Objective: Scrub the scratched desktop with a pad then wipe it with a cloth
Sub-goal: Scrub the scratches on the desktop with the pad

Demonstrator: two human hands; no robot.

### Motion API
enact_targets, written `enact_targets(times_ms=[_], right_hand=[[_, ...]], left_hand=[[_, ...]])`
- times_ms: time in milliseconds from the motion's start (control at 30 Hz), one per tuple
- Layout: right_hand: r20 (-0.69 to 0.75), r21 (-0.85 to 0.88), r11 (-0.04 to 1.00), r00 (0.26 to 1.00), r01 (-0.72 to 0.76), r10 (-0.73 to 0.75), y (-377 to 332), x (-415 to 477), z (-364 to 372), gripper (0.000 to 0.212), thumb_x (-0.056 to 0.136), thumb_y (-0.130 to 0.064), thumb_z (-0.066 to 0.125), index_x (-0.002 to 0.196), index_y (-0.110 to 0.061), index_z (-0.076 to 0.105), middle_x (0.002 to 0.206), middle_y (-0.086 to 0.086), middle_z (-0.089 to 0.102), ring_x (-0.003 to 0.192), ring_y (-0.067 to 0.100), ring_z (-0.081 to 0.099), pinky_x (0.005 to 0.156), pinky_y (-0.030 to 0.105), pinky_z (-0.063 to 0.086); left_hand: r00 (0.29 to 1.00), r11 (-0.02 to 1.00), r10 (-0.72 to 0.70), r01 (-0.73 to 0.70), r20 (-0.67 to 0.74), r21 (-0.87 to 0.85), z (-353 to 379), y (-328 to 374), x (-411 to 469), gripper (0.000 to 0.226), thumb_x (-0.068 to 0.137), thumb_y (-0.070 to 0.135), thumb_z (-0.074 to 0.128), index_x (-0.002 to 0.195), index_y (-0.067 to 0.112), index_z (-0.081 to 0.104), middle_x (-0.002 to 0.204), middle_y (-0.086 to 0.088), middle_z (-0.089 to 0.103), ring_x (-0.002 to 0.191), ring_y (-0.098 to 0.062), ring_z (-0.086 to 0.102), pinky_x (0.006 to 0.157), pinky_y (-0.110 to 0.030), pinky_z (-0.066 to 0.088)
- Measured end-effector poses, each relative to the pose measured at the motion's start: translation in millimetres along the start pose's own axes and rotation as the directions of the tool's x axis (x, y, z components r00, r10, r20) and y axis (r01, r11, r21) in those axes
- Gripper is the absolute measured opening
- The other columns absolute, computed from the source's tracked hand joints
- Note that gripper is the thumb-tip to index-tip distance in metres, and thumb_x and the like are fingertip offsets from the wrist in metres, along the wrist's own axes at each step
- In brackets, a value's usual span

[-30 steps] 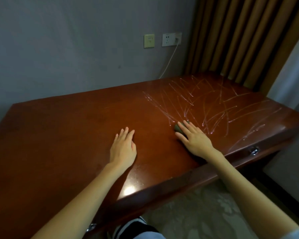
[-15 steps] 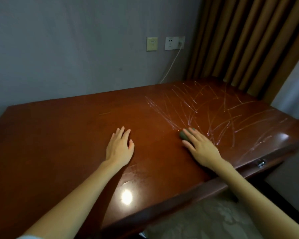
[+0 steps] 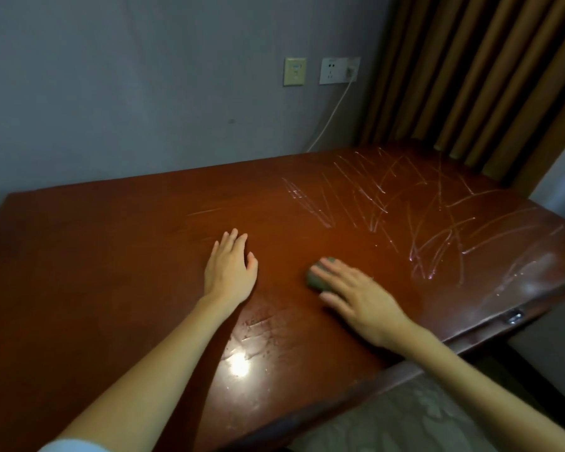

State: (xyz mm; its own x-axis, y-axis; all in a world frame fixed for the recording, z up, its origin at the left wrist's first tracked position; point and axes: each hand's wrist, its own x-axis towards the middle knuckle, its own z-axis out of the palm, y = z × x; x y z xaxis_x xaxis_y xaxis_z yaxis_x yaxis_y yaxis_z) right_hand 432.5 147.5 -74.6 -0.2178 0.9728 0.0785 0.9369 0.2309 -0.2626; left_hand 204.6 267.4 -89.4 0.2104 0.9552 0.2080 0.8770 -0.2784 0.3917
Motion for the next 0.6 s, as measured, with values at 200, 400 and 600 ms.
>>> enact_targets(times_ms=[200, 400, 600], right_hand=[[-0.031, -0.054, 0.934, 0.936, -0.352, 0.351, 60.9, 93.0, -12.1, 0.064, 0.095, -0.061, 0.017, 0.151, -0.032, 0.012, 0.16, -0.001, 0.009, 0.148, 0.02, 0.005, 0.119, 0.038, 0.004], [0.024, -0.045, 0.997, 0.998, -0.058, 0.059, -7.9, 115.1, 11.7, 0.061, 0.094, -0.061, 0.018, 0.15, -0.035, 0.019, 0.159, -0.006, 0.013, 0.147, 0.015, 0.007, 0.118, 0.033, 0.006], [-0.007, -0.016, 0.999, 1.0, 0.029, -0.029, 26.5, 47.0, -3.6, 0.074, 0.082, -0.076, 0.0, 0.147, -0.044, 0.012, 0.158, -0.015, 0.01, 0.145, 0.004, 0.004, 0.117, 0.026, 0.002]], left_hand=[[1.0, 1.0, -0.007, 0.007, -0.01, -0.007, 1.1, 1.0, -1.0, 0.051, 0.101, 0.031, 0.032, 0.15, 0.017, 0.027, 0.159, -0.002, 0.016, 0.148, -0.015, 0.009, 0.12, -0.03, 0.005], [1.0, 1.0, 0.007, -0.007, -0.007, -0.017, 0.4, -2.3, 5.2, 0.051, 0.1, 0.029, 0.035, 0.149, 0.015, 0.031, 0.159, -0.002, 0.02, 0.147, -0.015, 0.012, 0.12, -0.029, 0.006], [1.0, 1.0, -0.016, 0.016, -0.009, 0.005, -5.5, -21.8, 27.9, 0.051, 0.101, 0.03, 0.034, 0.15, 0.016, 0.028, 0.159, 0.0, 0.018, 0.147, -0.013, 0.011, 0.12, -0.028, 0.004]])
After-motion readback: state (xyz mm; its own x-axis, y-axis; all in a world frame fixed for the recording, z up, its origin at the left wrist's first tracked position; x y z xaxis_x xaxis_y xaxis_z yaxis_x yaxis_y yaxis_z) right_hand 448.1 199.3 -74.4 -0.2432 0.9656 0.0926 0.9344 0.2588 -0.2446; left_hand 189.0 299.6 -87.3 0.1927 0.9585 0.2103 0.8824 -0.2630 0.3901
